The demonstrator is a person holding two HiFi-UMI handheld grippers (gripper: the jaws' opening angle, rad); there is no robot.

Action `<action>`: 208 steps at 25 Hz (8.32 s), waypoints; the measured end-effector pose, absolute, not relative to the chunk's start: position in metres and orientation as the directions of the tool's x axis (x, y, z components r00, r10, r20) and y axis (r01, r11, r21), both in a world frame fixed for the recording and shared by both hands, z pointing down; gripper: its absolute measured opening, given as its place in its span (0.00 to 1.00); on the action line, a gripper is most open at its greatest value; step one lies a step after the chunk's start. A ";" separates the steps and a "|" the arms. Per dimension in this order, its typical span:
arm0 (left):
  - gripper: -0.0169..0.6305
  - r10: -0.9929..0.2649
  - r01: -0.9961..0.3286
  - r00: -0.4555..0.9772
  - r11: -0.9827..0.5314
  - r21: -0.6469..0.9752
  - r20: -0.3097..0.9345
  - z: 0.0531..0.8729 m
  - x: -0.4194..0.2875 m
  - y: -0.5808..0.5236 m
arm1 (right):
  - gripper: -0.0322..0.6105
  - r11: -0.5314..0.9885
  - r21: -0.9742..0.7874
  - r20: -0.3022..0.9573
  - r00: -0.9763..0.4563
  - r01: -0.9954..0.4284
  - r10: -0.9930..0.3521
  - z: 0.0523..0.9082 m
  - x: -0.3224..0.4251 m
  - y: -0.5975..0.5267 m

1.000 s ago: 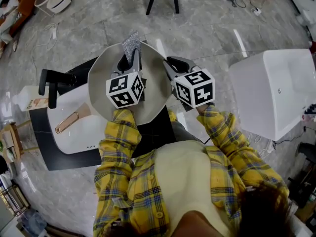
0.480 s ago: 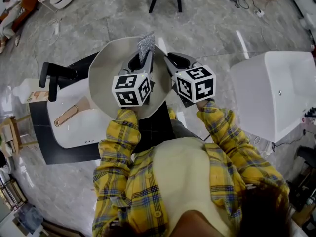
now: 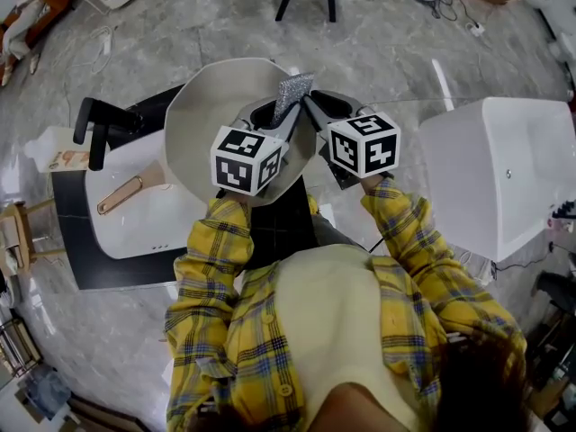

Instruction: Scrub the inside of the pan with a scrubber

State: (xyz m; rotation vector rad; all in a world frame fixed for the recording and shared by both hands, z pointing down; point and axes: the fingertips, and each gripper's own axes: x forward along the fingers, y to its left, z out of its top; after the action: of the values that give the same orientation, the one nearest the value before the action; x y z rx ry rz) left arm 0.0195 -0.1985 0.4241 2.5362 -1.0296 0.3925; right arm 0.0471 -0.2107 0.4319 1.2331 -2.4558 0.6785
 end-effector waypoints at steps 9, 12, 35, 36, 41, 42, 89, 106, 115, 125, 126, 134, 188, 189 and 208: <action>0.16 -0.539 -0.664 0.720 -0.719 0.207 0.437 0.423 0.026 -0.190 | 0.08 0.510 -0.298 0.448 -0.590 -0.807 -0.672 0.426 0.057 -0.193; 0.16 -0.522 -0.648 0.723 -0.739 0.185 0.453 0.420 0.026 -0.189 | 0.08 0.501 -0.299 0.447 -0.583 -0.812 -0.678 0.424 0.064 -0.188; 0.16 -0.309 -0.429 0.791 -0.895 0.119 0.527 0.425 0.022 -0.145 | 0.08 0.474 -0.335 0.391 -0.578 -0.814 -0.716 0.410 0.076 -0.172; 0.16 -0.299 -0.420 0.784 -0.901 0.111 0.544 0.426 0.022 -0.143 | 0.08 0.473 -0.339 0.384 -0.578 -0.813 -0.720 0.409 0.078 -0.171; 0.16 -0.261 -0.393 0.768 -0.913 0.109 0.584 0.426 0.019 -0.132 | 0.08 0.460 -0.349 0.366 -0.571 -0.816 -0.735 0.402 0.085 -0.171; 0.16 -0.263 -0.393 0.761 -0.914 0.099 0.594 0.426 0.018 -0.131 | 0.08 0.457 -0.349 0.364 -0.568 -0.818 -0.738 0.401 0.086 -0.171; 0.16 -0.043 -0.129 0.396 -0.992 0.009 0.917 0.460 -0.039 -0.055 | 0.08 0.583 -0.237 0.410 -0.624 -0.777 -0.665 0.397 0.042 -0.177; 0.16 -0.104 -0.109 0.229 -0.991 -0.081 0.968 0.467 -0.079 -0.058 | 0.08 0.640 -0.220 0.442 -0.660 -0.736 -0.608 0.408 0.021 -0.180; 0.16 -0.164 -0.132 0.155 -0.981 -0.144 0.974 0.479 -0.094 -0.082 | 0.08 0.646 -0.229 0.459 -0.666 -0.728 -0.588 0.416 0.017 -0.182; 0.16 -0.250 -0.164 0.103 -0.959 -0.231 0.963 0.485 -0.111 -0.117 | 0.08 0.639 -0.250 0.464 -0.669 -0.728 -0.581 0.421 0.016 -0.184; 0.16 -0.254 -0.168 0.100 -0.957 -0.236 0.962 0.486 -0.112 -0.120 | 0.08 0.638 -0.254 0.462 -0.671 -0.727 -0.580 0.421 0.016 -0.184; 0.16 -0.335 -0.241 0.087 -0.921 -0.307 0.938 0.485 -0.117 -0.154 | 0.08 0.636 -0.254 0.458 -0.669 -0.729 -0.585 0.422 0.018 -0.185; 0.16 -0.774 -0.503 0.062 -0.569 -0.651 0.630 0.423 -0.126 -0.242 | 0.08 0.609 -0.260 0.455 -0.652 -0.749 -0.607 0.423 0.025 -0.188; 0.16 -0.775 -0.503 0.056 -0.566 -0.653 0.629 0.425 -0.127 -0.243 | 0.08 0.609 -0.259 0.455 -0.651 -0.750 -0.608 0.423 0.025 -0.188; 0.16 -0.597 -0.450 0.203 -0.761 -0.467 0.776 0.487 -0.081 -0.220 | 0.08 0.607 -0.265 0.445 -0.653 -0.750 -0.613 0.425 0.024 -0.188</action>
State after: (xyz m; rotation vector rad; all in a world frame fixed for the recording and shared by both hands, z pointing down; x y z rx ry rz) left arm -0.0811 -0.2197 0.4874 2.5393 -1.1138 1.7505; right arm 0.0239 -0.1882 0.4246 1.1047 -2.5263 0.6258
